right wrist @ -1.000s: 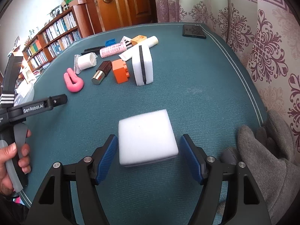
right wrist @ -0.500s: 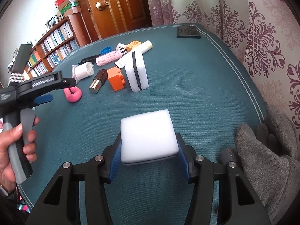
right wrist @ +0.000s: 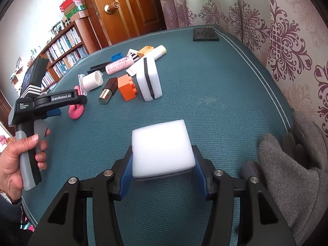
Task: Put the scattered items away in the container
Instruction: 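Grasp the pink foam tube with the left tool while the right tool holds the sponge, then carry both items to the clear bowl and release them inside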
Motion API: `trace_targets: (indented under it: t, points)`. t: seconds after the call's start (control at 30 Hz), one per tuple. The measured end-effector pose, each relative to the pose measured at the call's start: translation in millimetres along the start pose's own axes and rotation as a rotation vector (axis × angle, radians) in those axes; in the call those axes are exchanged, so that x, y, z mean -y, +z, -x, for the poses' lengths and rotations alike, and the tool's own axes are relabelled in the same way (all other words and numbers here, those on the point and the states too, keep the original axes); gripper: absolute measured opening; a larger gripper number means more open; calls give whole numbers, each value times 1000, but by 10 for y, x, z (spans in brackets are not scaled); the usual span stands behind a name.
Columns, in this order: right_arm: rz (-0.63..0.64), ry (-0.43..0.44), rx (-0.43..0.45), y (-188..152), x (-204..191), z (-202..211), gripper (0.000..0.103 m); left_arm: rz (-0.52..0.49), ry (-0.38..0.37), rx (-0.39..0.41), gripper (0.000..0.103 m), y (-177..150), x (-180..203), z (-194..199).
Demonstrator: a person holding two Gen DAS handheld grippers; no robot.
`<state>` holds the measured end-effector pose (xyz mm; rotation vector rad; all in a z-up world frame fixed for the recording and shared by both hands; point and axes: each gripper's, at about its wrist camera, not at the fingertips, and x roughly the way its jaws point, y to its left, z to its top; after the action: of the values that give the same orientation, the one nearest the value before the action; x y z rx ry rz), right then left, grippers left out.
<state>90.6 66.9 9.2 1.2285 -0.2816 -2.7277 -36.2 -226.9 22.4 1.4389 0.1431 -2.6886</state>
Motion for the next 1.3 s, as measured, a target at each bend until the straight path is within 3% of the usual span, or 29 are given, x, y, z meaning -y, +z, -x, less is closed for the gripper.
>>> trace_targets:
  t: [0.17,0.5,0.7,0.8,0.87,1.1,1.3]
  points:
    - [2,-2,-1,0,0,-2,56,4,21,3,103,-30,-191,30]
    - [14,-18,-1,-5,-23,-12,56,-88,-9,51,101,-46,-153,-3]
    - [25,-37,-3,-6,-52,-20,56,-157,-39,99,76,-108,-136,105]
    - [23,-47,-4,-3,-59,-19,55,-172,-59,106,60,-60,-173,96]
    - [20,-54,-3,-2,-66,-19,55,-170,-71,107,42,-44,-192,110]
    - [7,-41,1,25,-117,-17,54,-134,-110,105,40,-62,-303,169]
    - [36,11,20,119,-350,-21,54,-127,-94,158,40,-128,-435,391]
